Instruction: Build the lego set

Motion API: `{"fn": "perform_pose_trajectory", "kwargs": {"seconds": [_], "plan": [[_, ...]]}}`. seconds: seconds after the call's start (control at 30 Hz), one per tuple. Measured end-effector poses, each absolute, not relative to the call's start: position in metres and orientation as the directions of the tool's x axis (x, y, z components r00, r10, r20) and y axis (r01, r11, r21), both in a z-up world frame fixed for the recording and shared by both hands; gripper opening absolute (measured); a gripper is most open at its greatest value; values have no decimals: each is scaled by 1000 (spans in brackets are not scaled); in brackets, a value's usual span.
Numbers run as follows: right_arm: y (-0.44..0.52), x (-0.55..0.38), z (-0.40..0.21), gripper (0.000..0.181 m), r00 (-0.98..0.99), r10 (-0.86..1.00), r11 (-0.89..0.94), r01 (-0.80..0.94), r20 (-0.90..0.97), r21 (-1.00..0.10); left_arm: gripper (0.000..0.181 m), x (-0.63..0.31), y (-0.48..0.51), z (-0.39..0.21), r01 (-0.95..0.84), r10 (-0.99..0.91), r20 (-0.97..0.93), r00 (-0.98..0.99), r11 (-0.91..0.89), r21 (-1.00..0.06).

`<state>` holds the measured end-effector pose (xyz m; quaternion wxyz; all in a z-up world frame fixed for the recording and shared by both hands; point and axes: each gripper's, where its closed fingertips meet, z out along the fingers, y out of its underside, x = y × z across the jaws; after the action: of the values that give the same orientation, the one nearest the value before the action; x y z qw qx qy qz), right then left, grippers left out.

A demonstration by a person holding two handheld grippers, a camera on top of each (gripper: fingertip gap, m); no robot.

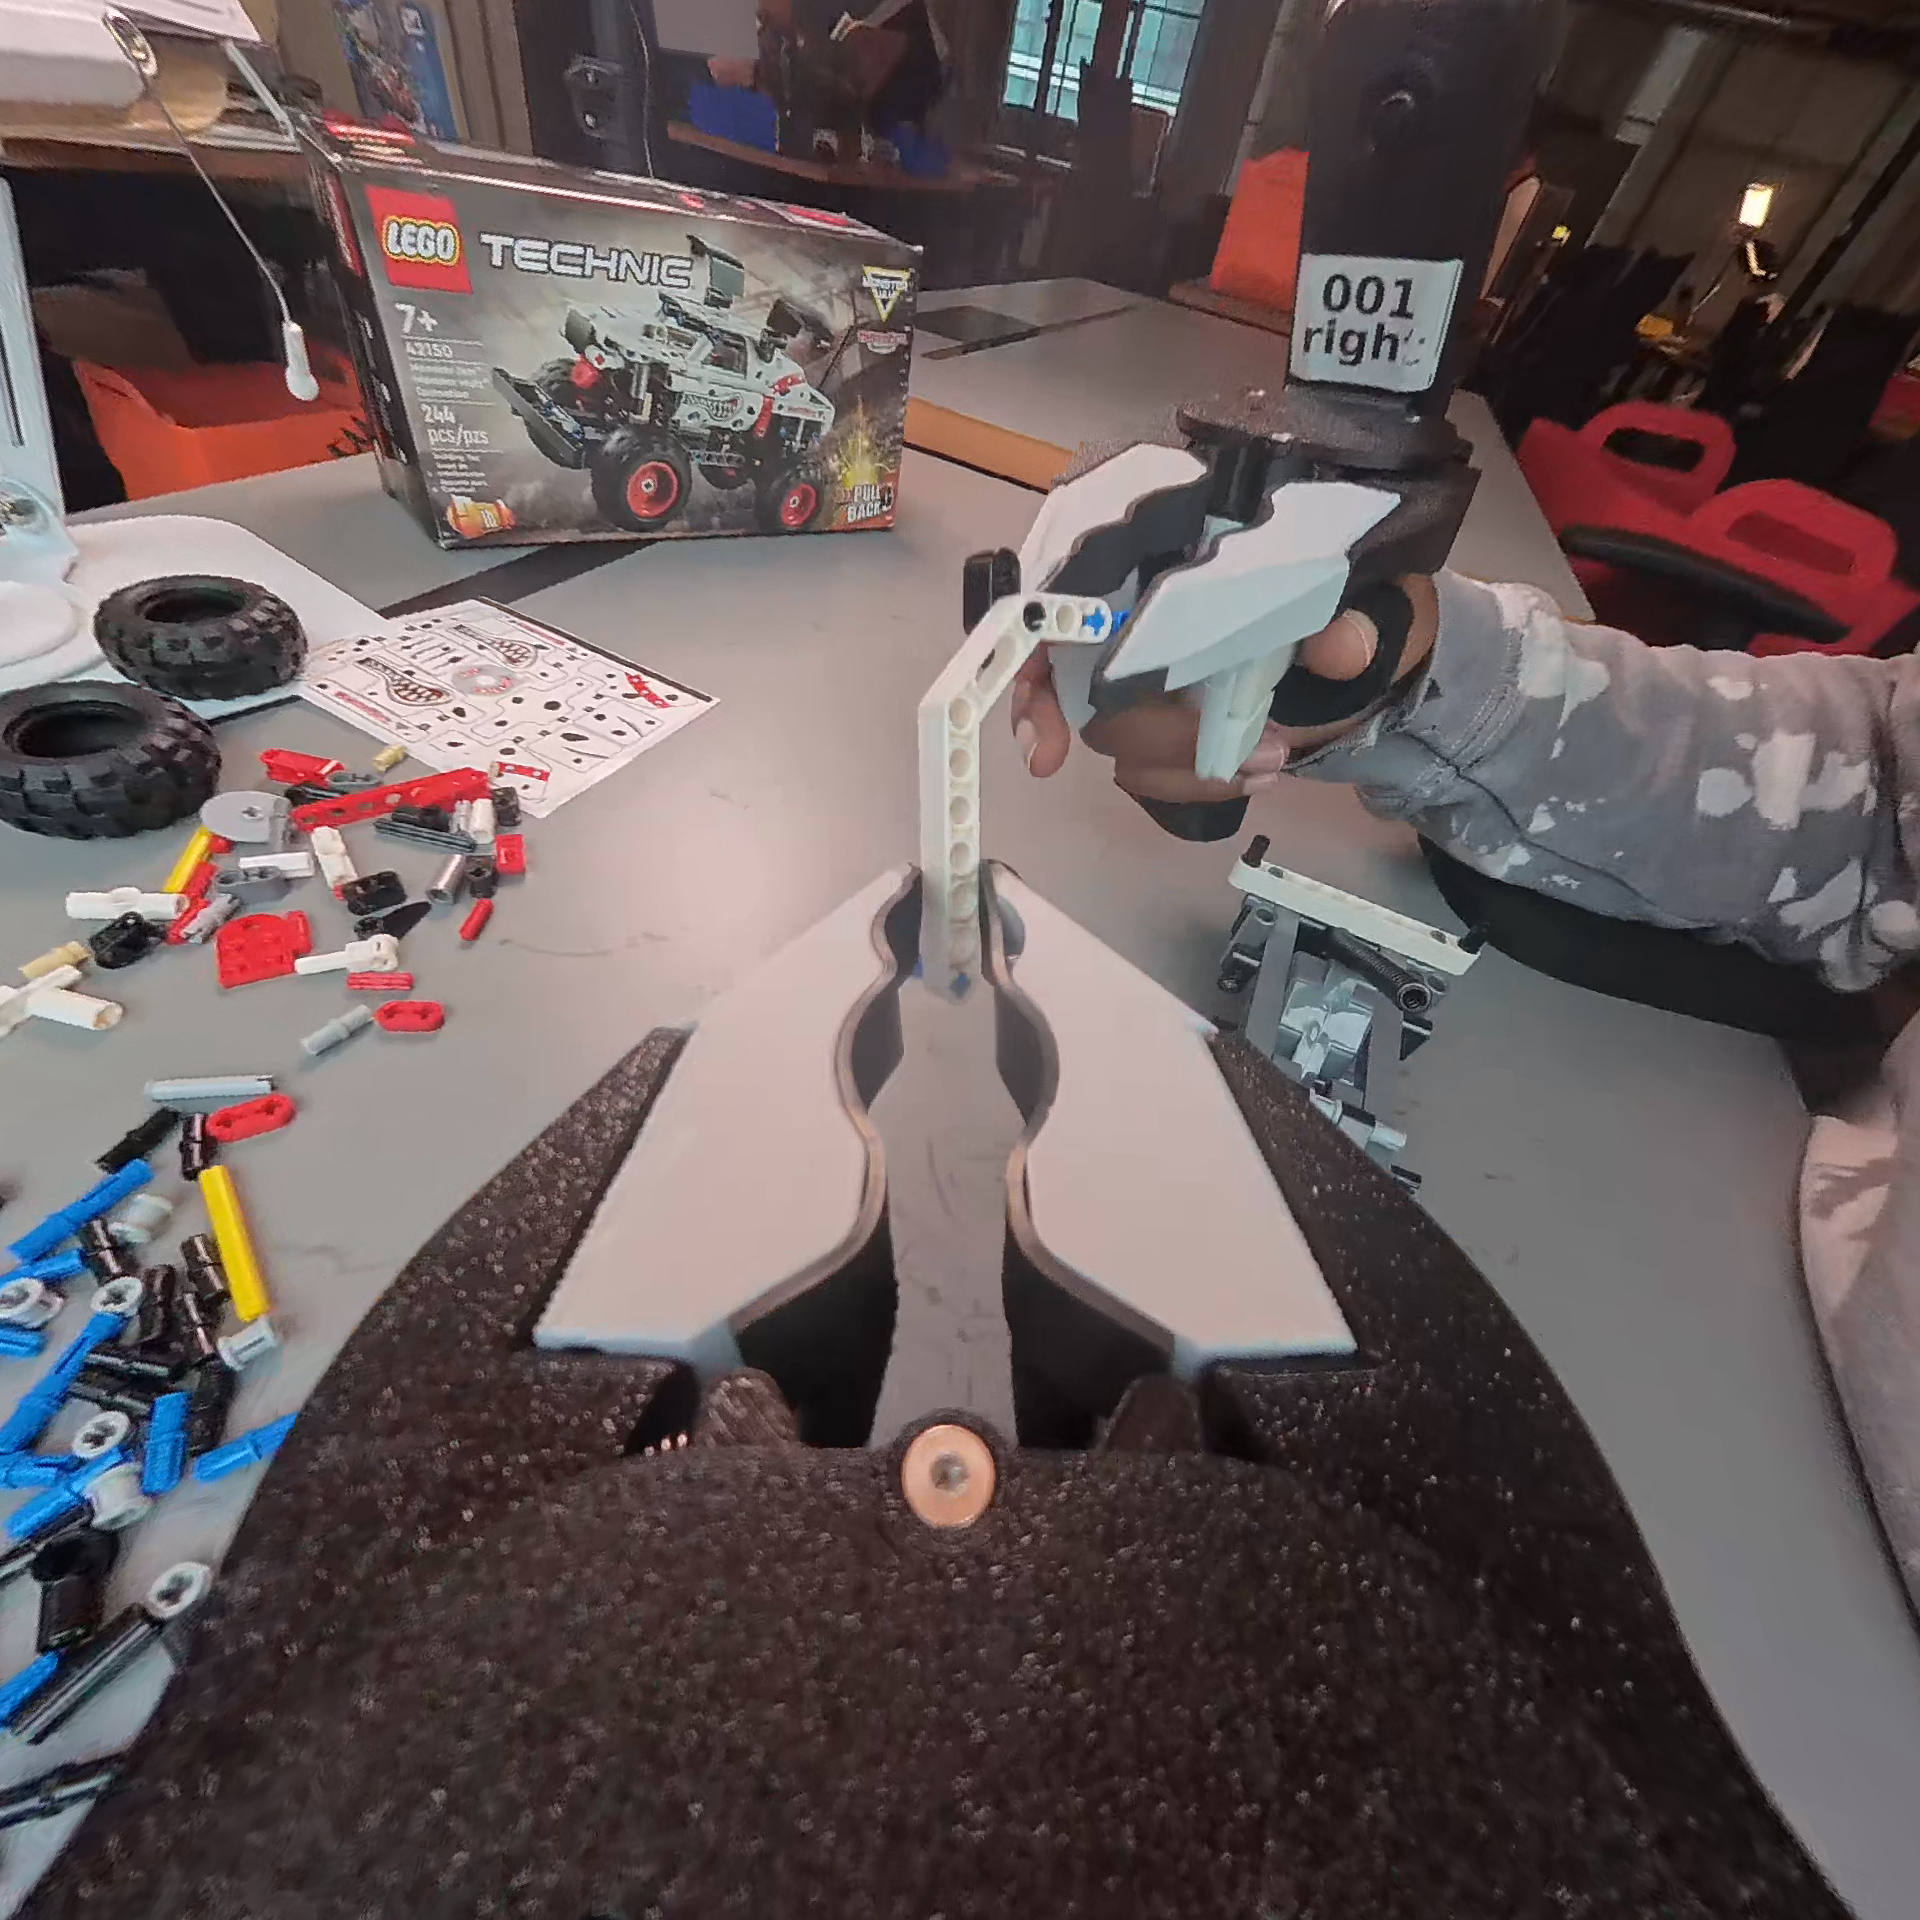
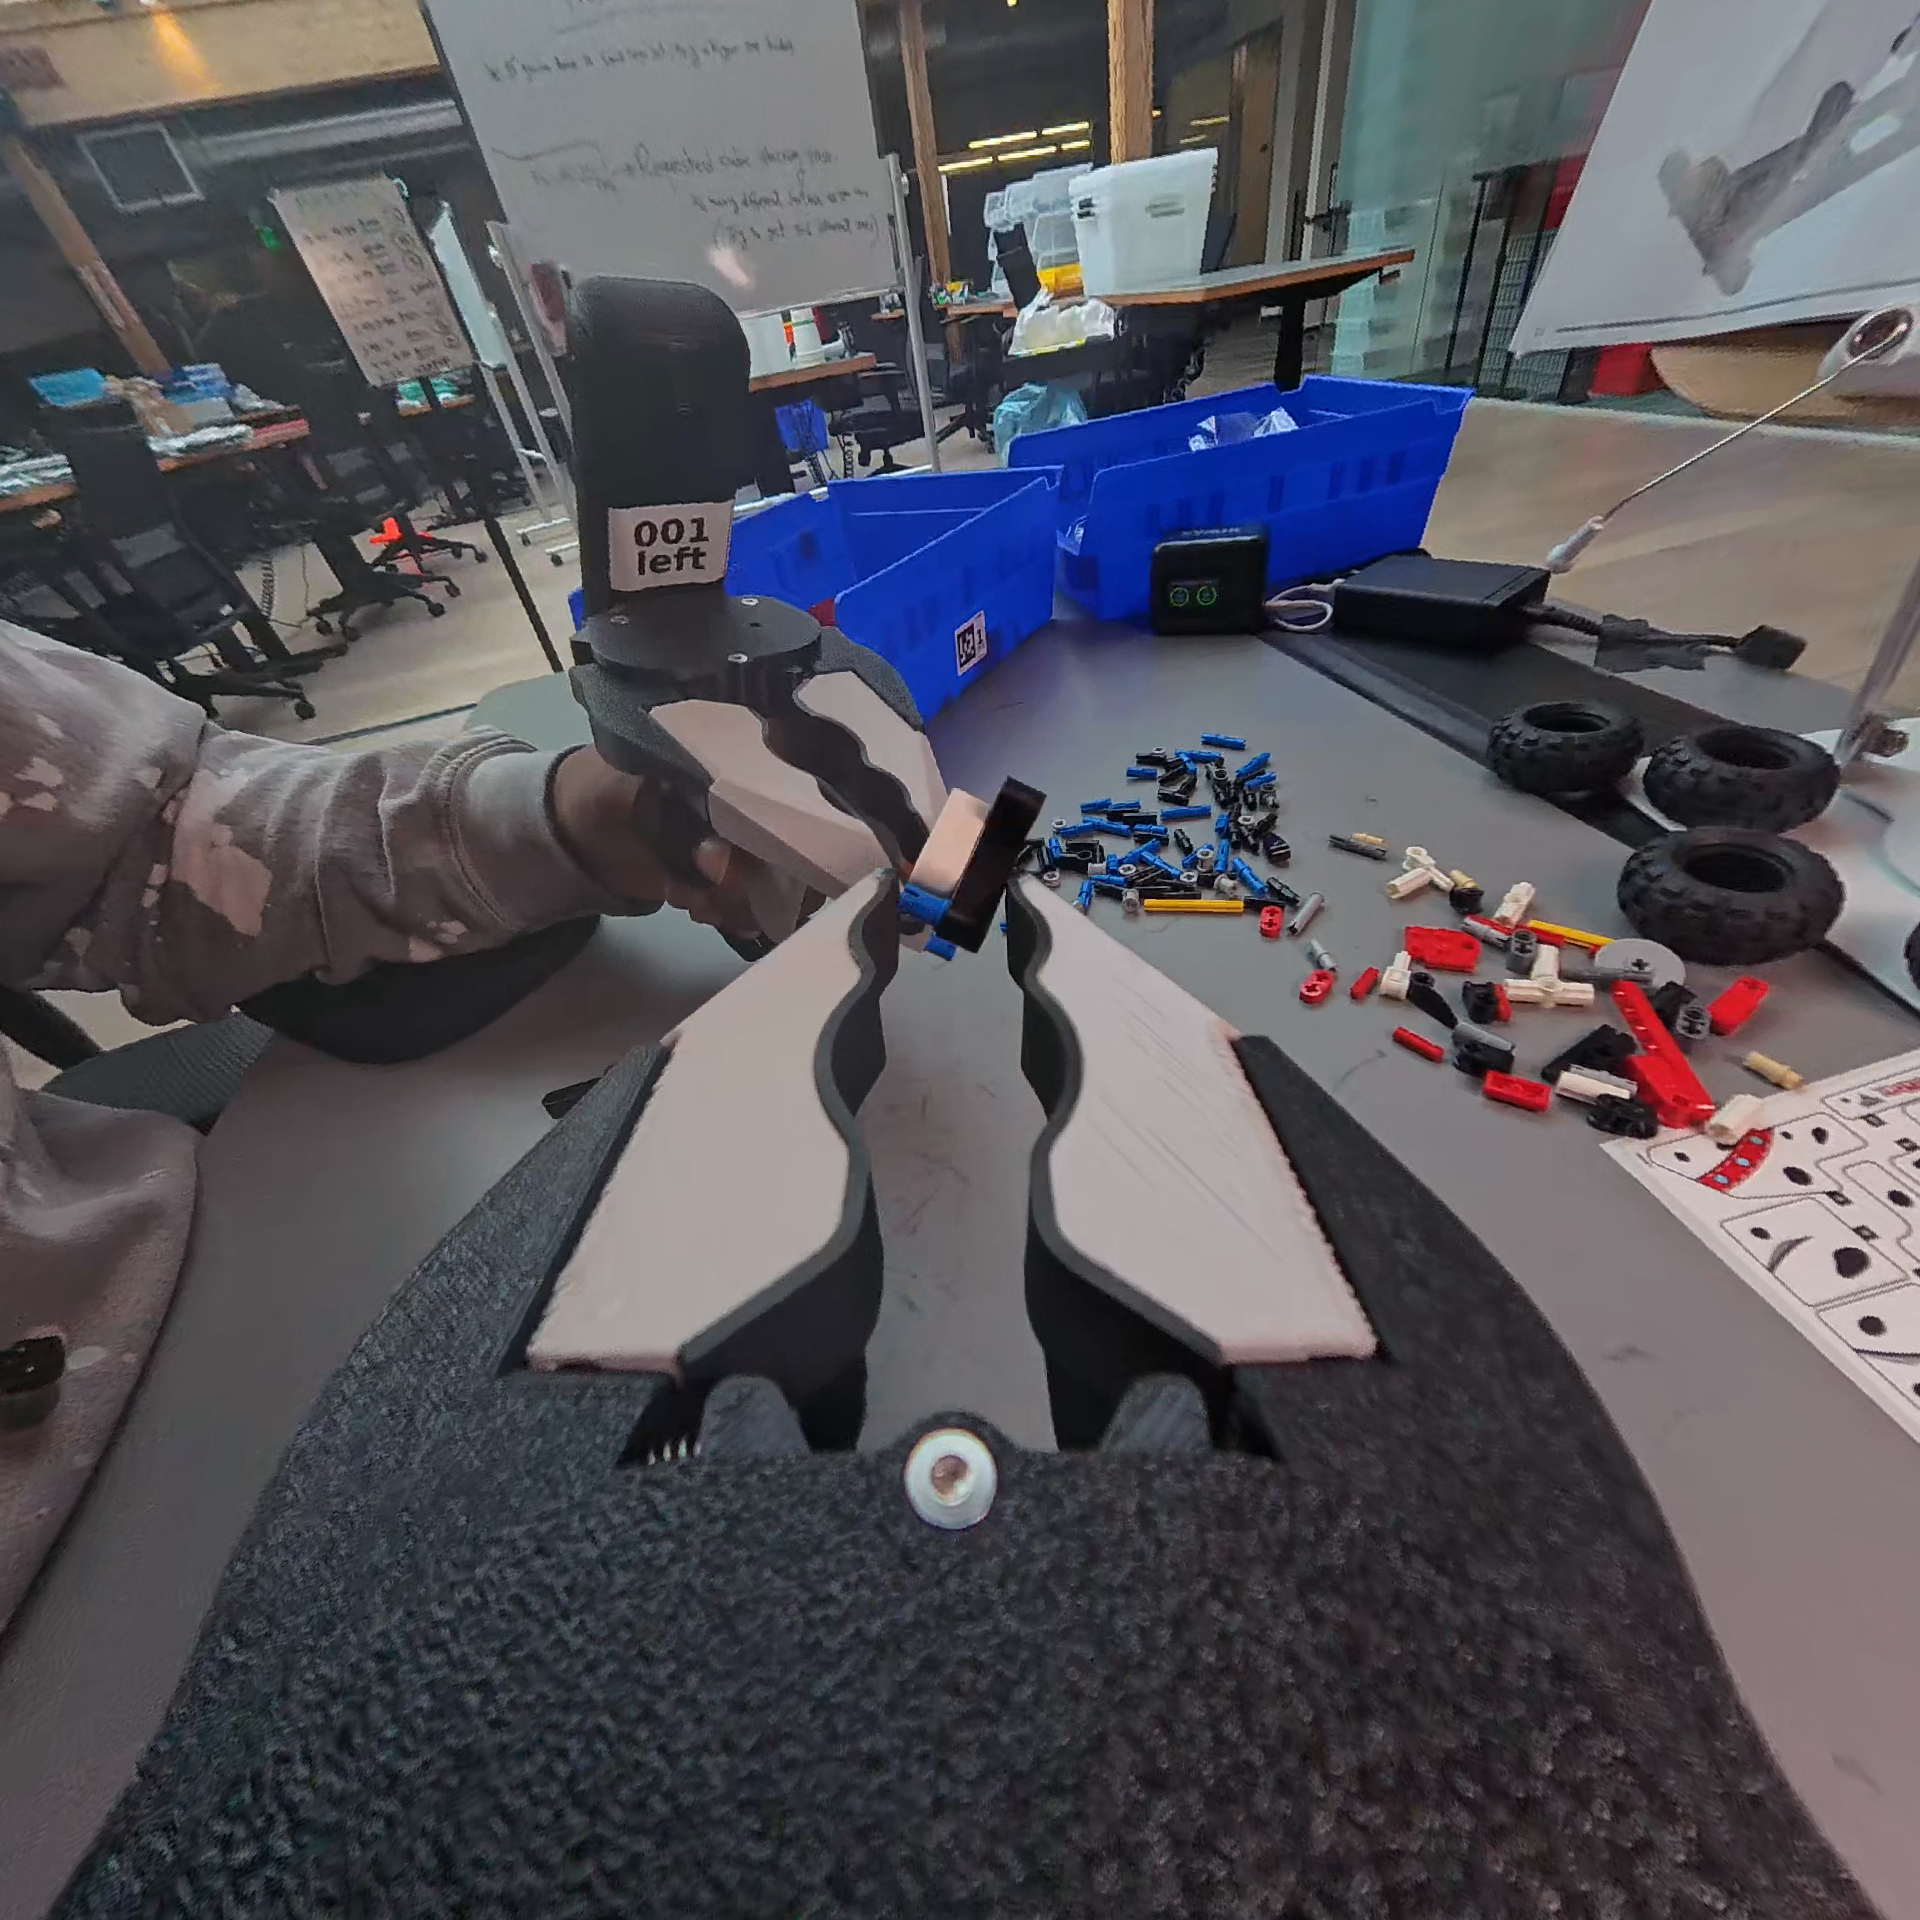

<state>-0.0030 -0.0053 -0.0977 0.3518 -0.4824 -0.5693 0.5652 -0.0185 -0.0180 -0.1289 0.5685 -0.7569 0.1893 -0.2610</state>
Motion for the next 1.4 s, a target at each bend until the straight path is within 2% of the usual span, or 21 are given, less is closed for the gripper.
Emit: {"fn": "perform_pose_trajectory", "kwargs": {"seconds": [0.1, 0.3, 0.43, 0.67, 1.0, 1.4], "plan": [[-4, -5, -97, 18, -255, 963, -43, 156, -83, -987, 11, -16, -16, -136, -52, -567, 125, 814, -285, -957], [-10, -7, -96, 17, -195, 965, 206, 163, 173, -965, 21, -26, -13, -136, -112, -511, 45, 859, -272, -956], [-13, -7, -94, 17, -203, 964, 204, 157, 171, -966, 23, -23, -14, -127, -91, -521, 44, 852, -231, -969], [-25, -10, -92, 17, -221, 952, 247, 139, 213, -959, 11, -14, -17, -126, -133, -542, 2, 840, -209, -969], [-26, -12, -79, 18, -208, 966, 170, 53, 155, -984, 10, -13, -19, -112, 109, -588, 242, 772, -252, -962], [-7, -11, -99, 16, -193, 980, 80, 154, 49, -985, 11, -29, -16, -108, 172, -545, 287, 788, -253, -952]]}}
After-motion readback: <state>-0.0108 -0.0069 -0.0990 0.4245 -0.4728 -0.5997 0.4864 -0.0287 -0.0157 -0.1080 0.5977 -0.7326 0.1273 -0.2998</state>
